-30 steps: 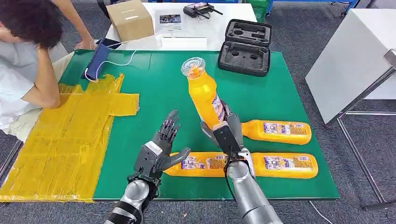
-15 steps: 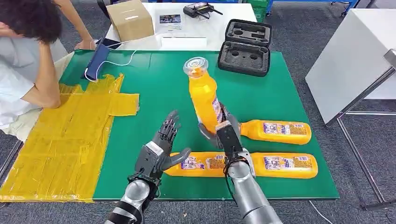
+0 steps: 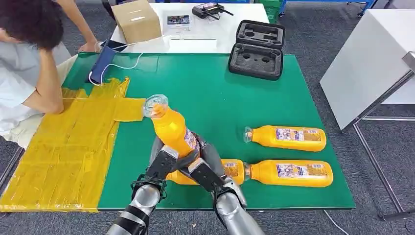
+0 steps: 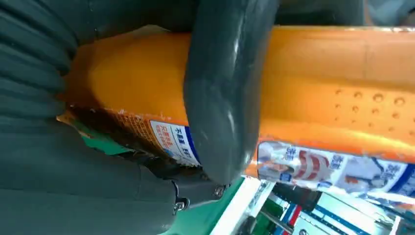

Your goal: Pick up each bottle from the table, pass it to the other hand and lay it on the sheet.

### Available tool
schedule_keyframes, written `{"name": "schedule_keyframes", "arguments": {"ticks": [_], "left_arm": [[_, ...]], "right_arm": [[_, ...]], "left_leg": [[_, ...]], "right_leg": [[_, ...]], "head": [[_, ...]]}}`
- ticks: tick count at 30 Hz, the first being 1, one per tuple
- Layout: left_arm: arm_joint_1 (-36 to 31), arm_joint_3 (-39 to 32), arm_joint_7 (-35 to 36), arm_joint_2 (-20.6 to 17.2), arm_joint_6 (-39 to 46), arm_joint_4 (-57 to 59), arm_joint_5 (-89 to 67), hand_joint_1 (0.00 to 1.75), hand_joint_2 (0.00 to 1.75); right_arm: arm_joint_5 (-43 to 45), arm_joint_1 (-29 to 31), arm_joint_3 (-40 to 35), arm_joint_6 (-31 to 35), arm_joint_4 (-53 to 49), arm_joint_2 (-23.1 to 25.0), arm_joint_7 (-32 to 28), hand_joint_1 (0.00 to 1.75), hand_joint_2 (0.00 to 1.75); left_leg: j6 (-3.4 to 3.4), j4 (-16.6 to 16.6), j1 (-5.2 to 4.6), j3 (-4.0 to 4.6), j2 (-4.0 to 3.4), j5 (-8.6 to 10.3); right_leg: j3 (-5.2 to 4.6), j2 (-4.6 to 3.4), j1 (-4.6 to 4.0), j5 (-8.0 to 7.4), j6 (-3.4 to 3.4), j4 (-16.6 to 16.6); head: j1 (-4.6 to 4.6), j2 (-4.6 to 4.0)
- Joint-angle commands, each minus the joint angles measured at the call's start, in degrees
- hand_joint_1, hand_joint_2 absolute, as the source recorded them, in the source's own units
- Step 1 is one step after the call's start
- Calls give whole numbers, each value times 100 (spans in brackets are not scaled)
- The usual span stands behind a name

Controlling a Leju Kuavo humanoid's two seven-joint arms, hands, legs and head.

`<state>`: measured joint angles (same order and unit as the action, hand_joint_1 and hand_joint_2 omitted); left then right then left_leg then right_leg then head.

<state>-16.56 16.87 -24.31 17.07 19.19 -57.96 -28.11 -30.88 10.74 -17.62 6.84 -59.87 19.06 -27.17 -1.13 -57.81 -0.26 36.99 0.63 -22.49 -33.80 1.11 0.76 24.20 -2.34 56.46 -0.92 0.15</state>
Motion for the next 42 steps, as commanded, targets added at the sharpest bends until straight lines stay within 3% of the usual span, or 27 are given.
{"name": "schedule_keyframes", "arguments": {"ticks": [1,10,16,24,42], "left_arm": [[-504,-375,-16,-14,-17,953,-71,0,175],[-517,-904,-89,8,-875,834,660,0,175],[-525,-913,-85,-7,-897,818,672,0,175],[-268,-1256,-127,-71,-1610,-161,1743,0,175],[331,-525,-306,-197,-848,-1839,1286,0,175]], "right_arm": [[43,7,-731,-1,110,-163,-132,175,175],[-123,-55,-838,229,-2,-201,-155,175,175],[-123,-57,-839,227,-2,-204,-155,175,175],[-183,-78,-757,351,46,-229,-109,175,175],[-272,-38,-543,482,263,-196,-79,175,175]], "left_leg": [[7,1,3,-22,-15,-10],[12,1,4,-28,-14,-14],[8,1,4,-17,-9,-9],[10,0,6,-20,-13,-12],[11,0,5,-32,-11,-18]], "right_leg": [[23,-17,-3,5,6,-6],[33,-17,-5,8,11,-7],[21,-9,-5,5,7,-6],[25,-14,-6,6,9,-6],[39,-13,-5,13,10,-8]], "head": [[-2,0],[-2,0],[-2,0],[-2,0],[-2,0]]}}
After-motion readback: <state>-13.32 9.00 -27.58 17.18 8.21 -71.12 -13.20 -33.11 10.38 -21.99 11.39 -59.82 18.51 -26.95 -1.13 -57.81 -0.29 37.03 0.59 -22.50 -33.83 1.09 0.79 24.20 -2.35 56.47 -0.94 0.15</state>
